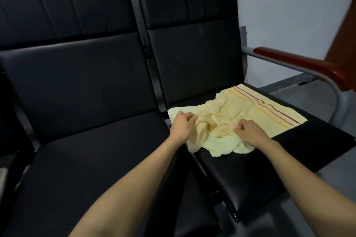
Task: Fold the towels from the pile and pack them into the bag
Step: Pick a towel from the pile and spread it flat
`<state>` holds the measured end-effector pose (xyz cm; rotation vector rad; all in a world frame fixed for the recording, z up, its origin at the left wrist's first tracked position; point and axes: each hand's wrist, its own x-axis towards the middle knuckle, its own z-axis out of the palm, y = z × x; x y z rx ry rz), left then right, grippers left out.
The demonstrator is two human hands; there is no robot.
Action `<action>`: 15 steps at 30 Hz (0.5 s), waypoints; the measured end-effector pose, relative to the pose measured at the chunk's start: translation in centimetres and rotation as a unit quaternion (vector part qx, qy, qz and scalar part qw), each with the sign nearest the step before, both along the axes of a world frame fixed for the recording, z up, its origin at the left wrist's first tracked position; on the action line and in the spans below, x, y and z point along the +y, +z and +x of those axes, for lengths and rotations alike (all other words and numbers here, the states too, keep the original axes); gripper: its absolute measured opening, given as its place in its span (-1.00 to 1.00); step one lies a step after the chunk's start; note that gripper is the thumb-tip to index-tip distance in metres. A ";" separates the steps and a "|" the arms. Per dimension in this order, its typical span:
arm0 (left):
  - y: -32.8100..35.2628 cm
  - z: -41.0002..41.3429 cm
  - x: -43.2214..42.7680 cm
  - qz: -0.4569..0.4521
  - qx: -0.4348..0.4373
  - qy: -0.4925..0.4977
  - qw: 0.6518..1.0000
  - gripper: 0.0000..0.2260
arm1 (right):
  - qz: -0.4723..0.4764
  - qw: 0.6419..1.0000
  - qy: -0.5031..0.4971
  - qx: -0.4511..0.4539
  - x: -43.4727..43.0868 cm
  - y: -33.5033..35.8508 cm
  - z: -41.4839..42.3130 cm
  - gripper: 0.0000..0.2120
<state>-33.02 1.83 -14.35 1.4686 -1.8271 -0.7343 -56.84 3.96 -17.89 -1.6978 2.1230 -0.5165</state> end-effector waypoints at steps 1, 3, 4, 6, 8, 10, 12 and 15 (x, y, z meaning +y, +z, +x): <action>1.1 0.2 0.3 -0.014 0.038 -0.006 0.999 -0.75 | 0.004 1.000 -0.003 0.015 0.2 0.3 0.3 -0.84; 3.2 0.5 0.8 -0.003 0.150 -0.023 0.988 -0.75 | -0.005 1.000 -0.010 0.026 0.6 1.0 1.1 -0.69; 4.3 0.6 1.2 0.018 0.216 -0.027 0.976 -0.74 | -0.016 1.000 -0.016 0.019 0.9 1.4 1.6 -0.57; 6.2 0.8 1.6 0.071 0.323 -0.030 0.943 -0.73 | -0.033 0.999 -0.016 0.025 1.3 2.3 2.7 -0.51; 7.7 1.3 2.0 0.122 0.380 -0.022 0.917 -0.69 | -0.047 0.996 -0.005 0.074 1.5 3.2 3.9 -0.65; 8.9 2.0 2.6 0.169 0.426 -0.011 0.889 -0.63 | -0.075 0.992 -0.030 0.099 1.6 4.4 5.0 -0.68; 10.2 3.3 3.4 0.194 0.491 -0.001 0.849 -0.62 | -0.084 0.989 -0.057 0.105 1.8 5.9 5.7 -0.65; 12.8 6.1 4.9 0.188 0.576 -0.003 0.795 -0.79 | -0.066 0.990 -0.065 0.105 2.1 8.2 6.4 -0.66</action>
